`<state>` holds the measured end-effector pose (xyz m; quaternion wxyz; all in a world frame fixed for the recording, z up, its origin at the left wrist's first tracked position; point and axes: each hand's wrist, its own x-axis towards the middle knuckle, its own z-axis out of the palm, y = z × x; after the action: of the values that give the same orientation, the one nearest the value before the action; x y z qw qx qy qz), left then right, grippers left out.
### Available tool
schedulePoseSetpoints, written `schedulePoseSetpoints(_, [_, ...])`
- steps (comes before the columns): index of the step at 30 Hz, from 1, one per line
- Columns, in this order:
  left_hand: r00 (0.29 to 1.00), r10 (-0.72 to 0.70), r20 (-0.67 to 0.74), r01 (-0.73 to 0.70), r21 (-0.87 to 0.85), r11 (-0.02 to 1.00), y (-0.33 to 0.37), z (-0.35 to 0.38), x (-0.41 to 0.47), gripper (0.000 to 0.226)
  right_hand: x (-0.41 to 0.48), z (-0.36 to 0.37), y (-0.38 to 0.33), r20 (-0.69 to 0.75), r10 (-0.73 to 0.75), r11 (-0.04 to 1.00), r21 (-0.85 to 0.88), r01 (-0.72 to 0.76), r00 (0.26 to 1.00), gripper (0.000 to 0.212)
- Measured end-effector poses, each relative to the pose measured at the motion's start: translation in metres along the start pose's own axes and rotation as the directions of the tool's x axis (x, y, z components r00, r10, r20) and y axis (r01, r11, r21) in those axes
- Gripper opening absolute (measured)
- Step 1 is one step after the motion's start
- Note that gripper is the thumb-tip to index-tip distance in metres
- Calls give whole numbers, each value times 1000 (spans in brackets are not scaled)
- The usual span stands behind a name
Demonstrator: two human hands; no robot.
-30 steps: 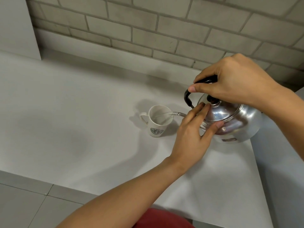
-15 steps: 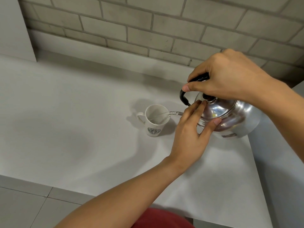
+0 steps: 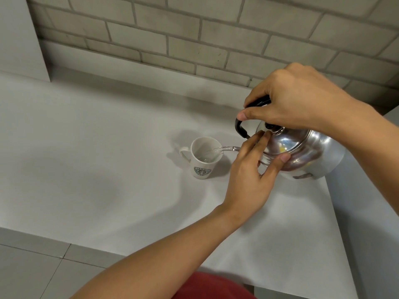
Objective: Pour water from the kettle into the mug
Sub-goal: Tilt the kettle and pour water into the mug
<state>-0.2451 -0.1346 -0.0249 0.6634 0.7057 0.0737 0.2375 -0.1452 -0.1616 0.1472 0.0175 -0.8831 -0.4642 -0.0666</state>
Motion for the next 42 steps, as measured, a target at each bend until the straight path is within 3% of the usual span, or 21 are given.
schedulePoseSetpoints(12, [1000,-15,0,15,-37,999,5,0,1,56,2,-3,0,15,2,1000,-15,-2,1000,37])
schedulePoseSetpoints(24, [1000,-19,-10,18,-83,996,4,1,2,55,6,-5,-3,29,-11,998,-59,13,1000,51])
schedulePoseSetpoints(29, [1000,-23,-17,21,-88,996,6,1,4,55,8,-7,-4,34,-1,997,-76,4,999,38])
schedulePoseSetpoints(42, [999,-18,-29,14,-119,993,9,0,2,54,11,-8,-9,44,9,996,-89,-5,999,38])
